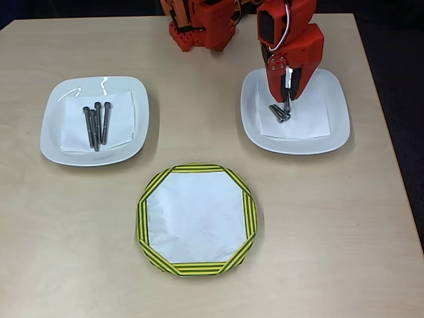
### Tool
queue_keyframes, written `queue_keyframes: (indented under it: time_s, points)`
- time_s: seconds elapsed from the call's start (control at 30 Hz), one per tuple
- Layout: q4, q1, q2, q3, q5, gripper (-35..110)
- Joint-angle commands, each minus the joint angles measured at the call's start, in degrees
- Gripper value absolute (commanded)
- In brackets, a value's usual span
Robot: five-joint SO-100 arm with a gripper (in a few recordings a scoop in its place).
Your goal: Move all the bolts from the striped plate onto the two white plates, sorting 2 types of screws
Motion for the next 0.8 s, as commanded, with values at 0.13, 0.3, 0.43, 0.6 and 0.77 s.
queue_keyframes:
  time_s: [0.13, 0.3, 0.43, 0.6, 0.77]
  points:
    - [-3.6, 0.0, 4.31, 3.16, -3.16, 14]
    - [-17.75, 8.26, 6.68, 7.56, -13.54, 9]
    - [-33.49, 15.73, 12.13, 15.21, -25.93, 0]
    - [-33.93, 19.6, 19.42, 20.57, -32.7, 0]
    - [-38.14, 23.73, 35.86, 35.6, -44.03, 0]
